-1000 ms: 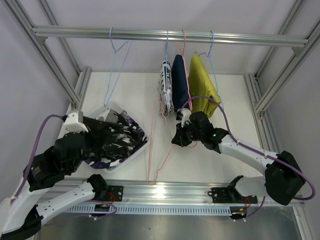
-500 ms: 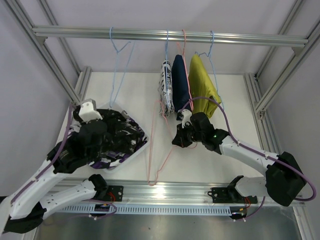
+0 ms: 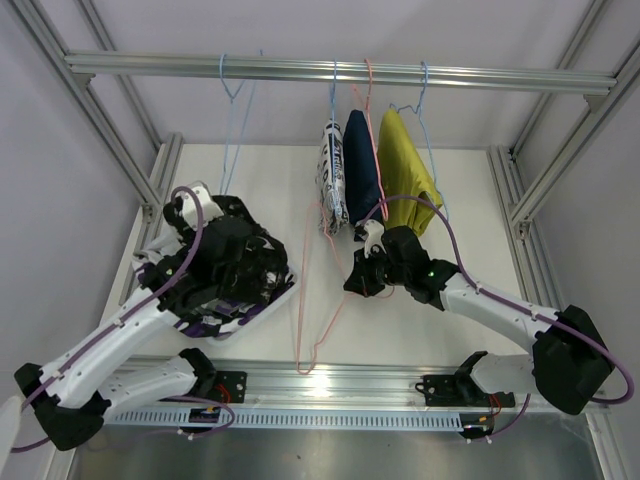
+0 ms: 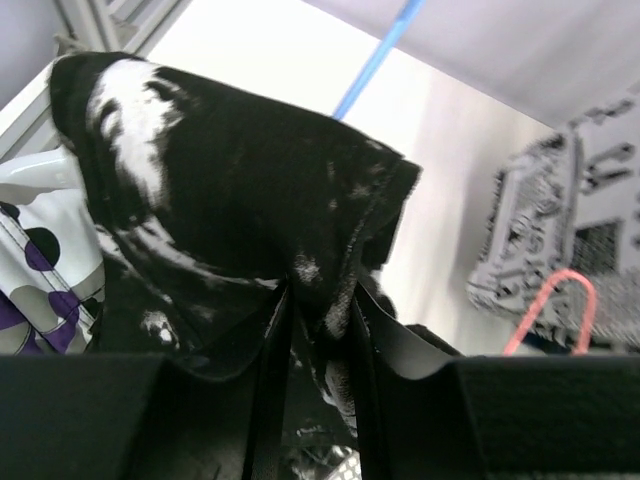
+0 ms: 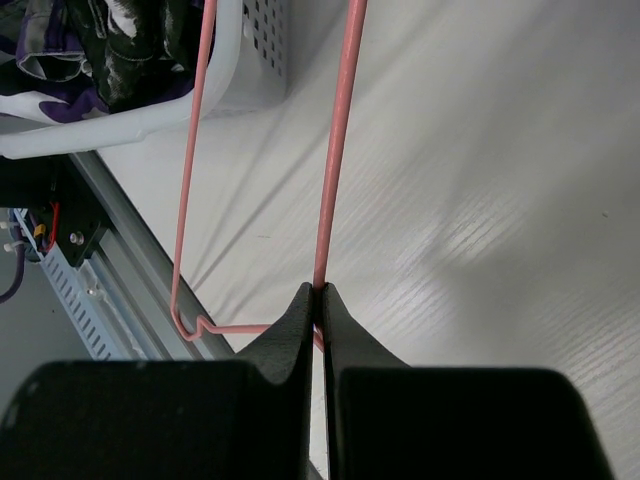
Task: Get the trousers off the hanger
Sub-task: Place the trousers in the bin.
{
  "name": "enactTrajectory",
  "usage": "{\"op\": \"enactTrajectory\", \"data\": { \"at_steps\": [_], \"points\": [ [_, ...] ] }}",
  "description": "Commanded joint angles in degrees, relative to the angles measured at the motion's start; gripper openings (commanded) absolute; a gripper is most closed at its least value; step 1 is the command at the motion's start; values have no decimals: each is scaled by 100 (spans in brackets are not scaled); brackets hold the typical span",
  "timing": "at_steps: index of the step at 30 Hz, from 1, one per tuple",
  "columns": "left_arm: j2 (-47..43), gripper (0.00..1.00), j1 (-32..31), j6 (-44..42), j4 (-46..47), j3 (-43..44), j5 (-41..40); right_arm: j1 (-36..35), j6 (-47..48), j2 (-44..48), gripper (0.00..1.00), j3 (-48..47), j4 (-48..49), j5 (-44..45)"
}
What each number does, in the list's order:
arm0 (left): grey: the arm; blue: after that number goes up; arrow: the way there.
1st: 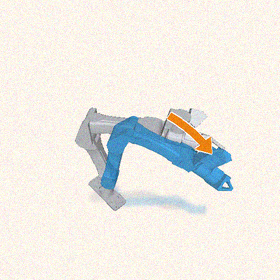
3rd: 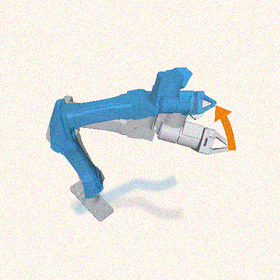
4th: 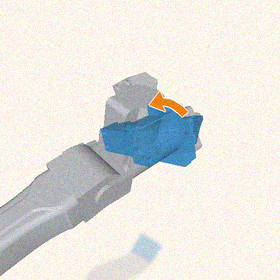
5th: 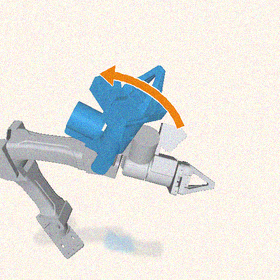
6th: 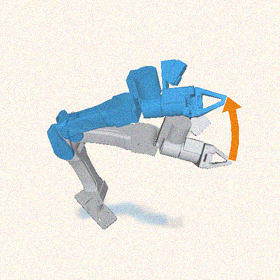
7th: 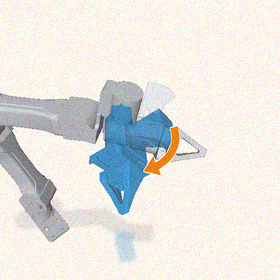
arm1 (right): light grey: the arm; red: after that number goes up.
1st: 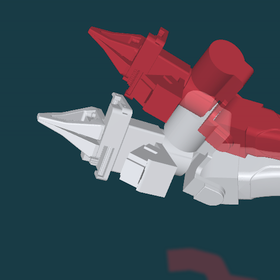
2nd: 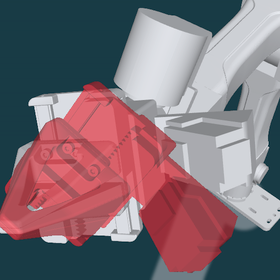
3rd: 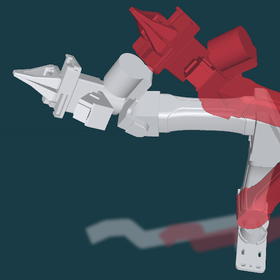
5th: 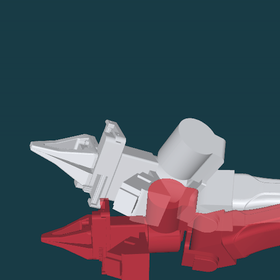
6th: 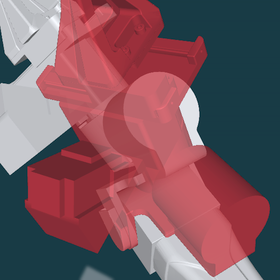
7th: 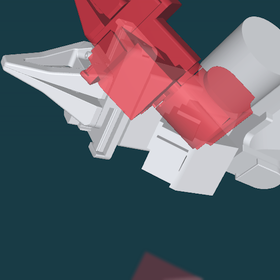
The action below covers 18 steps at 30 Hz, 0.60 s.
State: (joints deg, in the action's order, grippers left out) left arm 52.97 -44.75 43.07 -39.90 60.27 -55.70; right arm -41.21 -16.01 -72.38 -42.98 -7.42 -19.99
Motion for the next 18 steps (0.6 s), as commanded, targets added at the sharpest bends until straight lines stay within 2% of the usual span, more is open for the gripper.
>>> {"op": "enactTrajectory", "data": {
  "at_steps": [1,10,18],
  "points": [
    [231,31,352,360,289,-173,-152,25,-86,215,0,35,197,-84],
    [741,31,1161,535,914,-700,462,-1,-78,207,0,53,206,-49],
    [715,29,1276,1062,958,-1324,683,-10,-69,154,0,53,206,-40]
  ]
}}
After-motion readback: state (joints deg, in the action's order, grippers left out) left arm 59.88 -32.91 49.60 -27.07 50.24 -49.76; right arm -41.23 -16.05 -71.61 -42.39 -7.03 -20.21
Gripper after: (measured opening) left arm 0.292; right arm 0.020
